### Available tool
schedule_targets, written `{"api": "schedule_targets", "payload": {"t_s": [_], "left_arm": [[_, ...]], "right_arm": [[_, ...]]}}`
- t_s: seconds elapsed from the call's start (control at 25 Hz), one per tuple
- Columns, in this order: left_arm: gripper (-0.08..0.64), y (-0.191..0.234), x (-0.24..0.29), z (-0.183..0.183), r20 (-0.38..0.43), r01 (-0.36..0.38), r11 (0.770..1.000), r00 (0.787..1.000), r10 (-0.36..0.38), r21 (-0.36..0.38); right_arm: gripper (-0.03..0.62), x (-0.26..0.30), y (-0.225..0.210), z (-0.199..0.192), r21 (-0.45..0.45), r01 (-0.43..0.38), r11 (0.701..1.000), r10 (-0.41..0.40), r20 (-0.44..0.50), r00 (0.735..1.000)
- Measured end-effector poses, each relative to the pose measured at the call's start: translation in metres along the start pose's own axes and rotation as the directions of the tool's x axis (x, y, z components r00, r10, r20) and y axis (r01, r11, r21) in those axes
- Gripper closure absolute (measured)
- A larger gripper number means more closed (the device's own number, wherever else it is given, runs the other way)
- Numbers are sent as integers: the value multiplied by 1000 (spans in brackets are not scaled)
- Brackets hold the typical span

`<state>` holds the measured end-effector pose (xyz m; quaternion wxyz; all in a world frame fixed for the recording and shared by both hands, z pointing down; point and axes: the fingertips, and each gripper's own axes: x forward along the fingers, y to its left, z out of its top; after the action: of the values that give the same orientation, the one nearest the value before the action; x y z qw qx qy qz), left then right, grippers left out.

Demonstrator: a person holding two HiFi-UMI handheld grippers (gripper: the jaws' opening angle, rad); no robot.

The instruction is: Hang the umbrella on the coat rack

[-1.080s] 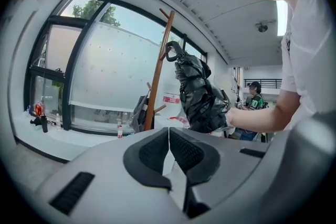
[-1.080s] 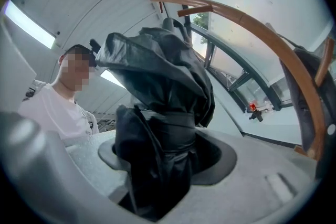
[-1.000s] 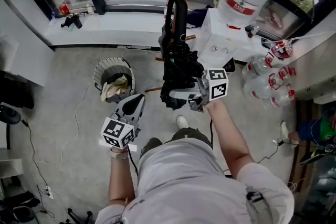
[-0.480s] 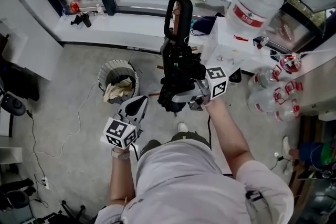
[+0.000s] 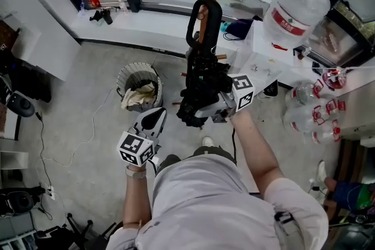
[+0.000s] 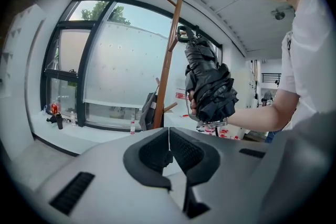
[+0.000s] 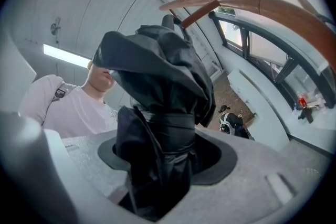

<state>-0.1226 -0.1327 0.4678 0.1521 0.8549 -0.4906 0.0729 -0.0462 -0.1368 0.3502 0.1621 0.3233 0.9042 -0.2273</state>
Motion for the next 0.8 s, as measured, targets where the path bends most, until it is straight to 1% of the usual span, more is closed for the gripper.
{"api": "schedule_targets", "payload": {"t_s": [0.24, 0.52, 0.8], "left_arm": [[555, -1, -3, -6, -11, -29, 1000, 1000, 29, -1], [556, -1, -7, -11, -16, -66, 998, 998, 66, -15], [555, -1, -1, -14, -32, -88, 996, 996, 87, -27]], "right_arm": [[313, -3, -1, -5, 11, -53, 999, 53, 3, 999], [314, -7, -4, -5, 30, -93, 995, 92, 18, 996], [314, -12, -10, -15, 40, -103, 994, 104, -29, 994]]}}
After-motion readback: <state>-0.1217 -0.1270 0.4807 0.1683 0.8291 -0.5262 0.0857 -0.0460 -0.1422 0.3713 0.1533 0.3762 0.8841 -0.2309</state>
